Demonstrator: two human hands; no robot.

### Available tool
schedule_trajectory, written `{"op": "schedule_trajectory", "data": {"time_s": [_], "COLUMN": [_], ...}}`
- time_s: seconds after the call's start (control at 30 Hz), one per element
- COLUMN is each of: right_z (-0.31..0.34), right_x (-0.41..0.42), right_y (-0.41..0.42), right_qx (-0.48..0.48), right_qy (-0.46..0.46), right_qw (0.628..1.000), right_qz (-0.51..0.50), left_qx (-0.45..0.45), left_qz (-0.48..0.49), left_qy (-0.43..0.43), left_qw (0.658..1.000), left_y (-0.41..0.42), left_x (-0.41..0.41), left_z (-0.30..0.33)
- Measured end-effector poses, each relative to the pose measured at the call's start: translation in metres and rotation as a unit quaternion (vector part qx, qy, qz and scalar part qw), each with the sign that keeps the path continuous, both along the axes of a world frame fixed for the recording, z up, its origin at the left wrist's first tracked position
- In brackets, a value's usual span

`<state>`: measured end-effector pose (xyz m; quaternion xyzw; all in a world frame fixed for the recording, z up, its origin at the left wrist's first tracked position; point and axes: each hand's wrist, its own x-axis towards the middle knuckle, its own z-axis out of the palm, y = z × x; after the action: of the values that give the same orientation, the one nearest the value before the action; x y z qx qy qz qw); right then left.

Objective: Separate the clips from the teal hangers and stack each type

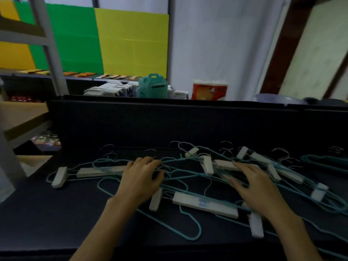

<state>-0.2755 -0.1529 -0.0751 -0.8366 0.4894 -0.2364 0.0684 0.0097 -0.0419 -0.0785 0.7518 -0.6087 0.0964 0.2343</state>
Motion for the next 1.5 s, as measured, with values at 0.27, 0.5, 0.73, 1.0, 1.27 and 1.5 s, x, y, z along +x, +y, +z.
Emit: {"op": "schedule_trajectory", "data": {"time_s": [0.27,0.5,0.73,1.0,1.27,1.5], "right_z": [-0.001,-0.001,0.001,0.014,0.023,0.030], "right_x": [-0.017,-0.020,-0.020,-0.014,-0.017,-0.033], "right_y": [-0.020,-0.062,-0.079,-0.083,-0.073,-0.044], "right_qx": [0.007,0.009,0.052,-0.051,-0.083,-0.100], "right_qy": [0.015,0.073,0.074,0.001,-0.044,-0.041], "right_qw": [0.999,0.997,0.993,0.993,0.990,0.992], "right_qz": [-0.040,0.011,0.073,0.103,0.101,0.060], "left_qx": [0.033,0.039,0.033,0.032,0.092,0.119], "left_qz": [-0.072,-0.073,-0.070,-0.088,-0.132,-0.177], "left_qy": [0.014,0.005,0.001,0.028,0.030,0.020], "left_qw": [0.997,0.997,0.997,0.995,0.986,0.977], "left_y": [-0.026,-0.037,-0.040,-0.037,-0.029,-0.034], "left_x": [-0.001,-0.006,-0.020,-0.026,-0.041,-0.043], "left_z": [-0.012,-0.007,-0.015,-0.020,-0.014,-0.007]}}
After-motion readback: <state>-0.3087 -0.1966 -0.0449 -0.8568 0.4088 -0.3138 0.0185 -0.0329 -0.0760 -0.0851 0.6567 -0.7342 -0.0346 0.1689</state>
